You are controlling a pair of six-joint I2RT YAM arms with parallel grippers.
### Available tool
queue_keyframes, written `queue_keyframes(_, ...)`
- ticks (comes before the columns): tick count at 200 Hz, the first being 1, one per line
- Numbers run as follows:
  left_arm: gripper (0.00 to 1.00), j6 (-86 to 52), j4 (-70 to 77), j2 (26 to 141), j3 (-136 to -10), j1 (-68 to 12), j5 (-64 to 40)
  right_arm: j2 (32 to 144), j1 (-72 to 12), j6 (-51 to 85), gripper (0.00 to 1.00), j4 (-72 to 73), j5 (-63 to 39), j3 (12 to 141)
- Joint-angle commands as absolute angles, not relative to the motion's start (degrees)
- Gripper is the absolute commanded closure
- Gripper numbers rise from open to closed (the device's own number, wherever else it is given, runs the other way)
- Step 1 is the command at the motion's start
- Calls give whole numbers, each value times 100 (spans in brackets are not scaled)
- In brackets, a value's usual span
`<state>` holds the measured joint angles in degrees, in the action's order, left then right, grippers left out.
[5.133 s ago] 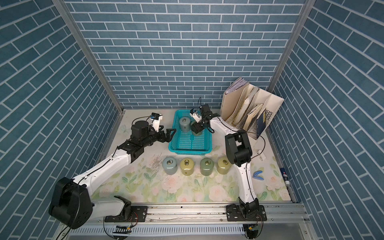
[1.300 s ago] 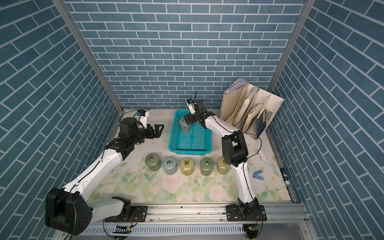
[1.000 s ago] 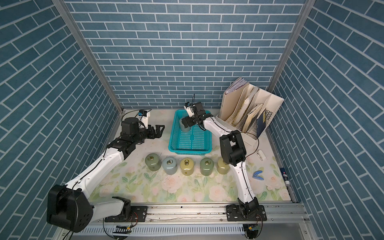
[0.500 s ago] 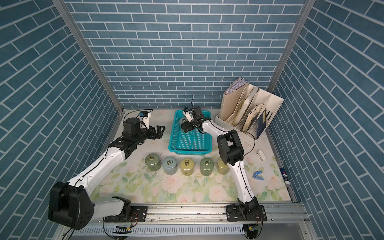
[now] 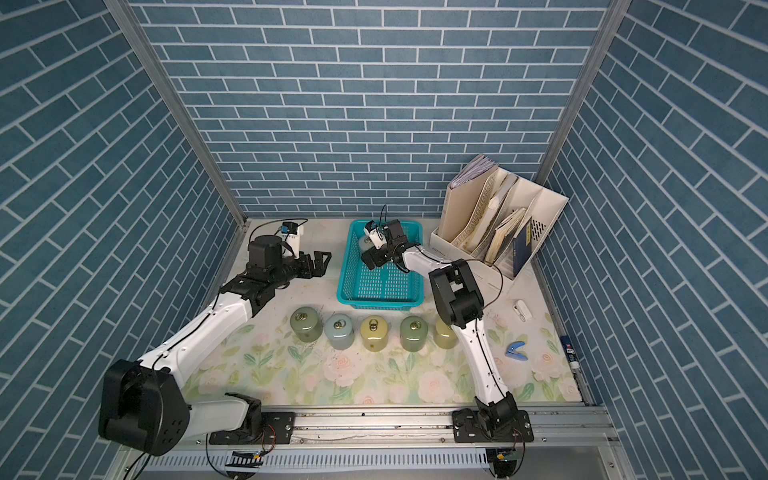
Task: Take the tea canister out of the basket
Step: Pick up the tea canister from the basket.
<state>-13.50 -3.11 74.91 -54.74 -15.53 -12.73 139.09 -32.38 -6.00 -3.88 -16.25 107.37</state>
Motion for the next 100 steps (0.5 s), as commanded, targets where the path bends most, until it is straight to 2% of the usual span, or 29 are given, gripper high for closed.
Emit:
queue_keyframes(1, 0, -1318, -211, 7560, -5572, -1590, -1279, 13974, -3199, -717, 8, 31, -1974, 10617)
queue_keyframes(23, 0, -1318, -211, 7576, -5590, -1591, -1291, 13825, -3177, -703, 20, 402, -2013, 10272)
queue_keyframes(52, 0, -1327, -189, 7615, -5624, -1591, -1330, 13432, -3147, -716, 42, 1104, -2065, 9568)
queue_keyframes(85, 0, -1362, -167, 7706, -5684, -1592, -1443, 13182, -3120, -781, 52, 1317, -2083, 9204)
queue_keyframes(100, 0, -1362, -167, 7759, -5726, -1615, -1498, 13038, -3120, -825, 52, 1368, -2098, 9034)
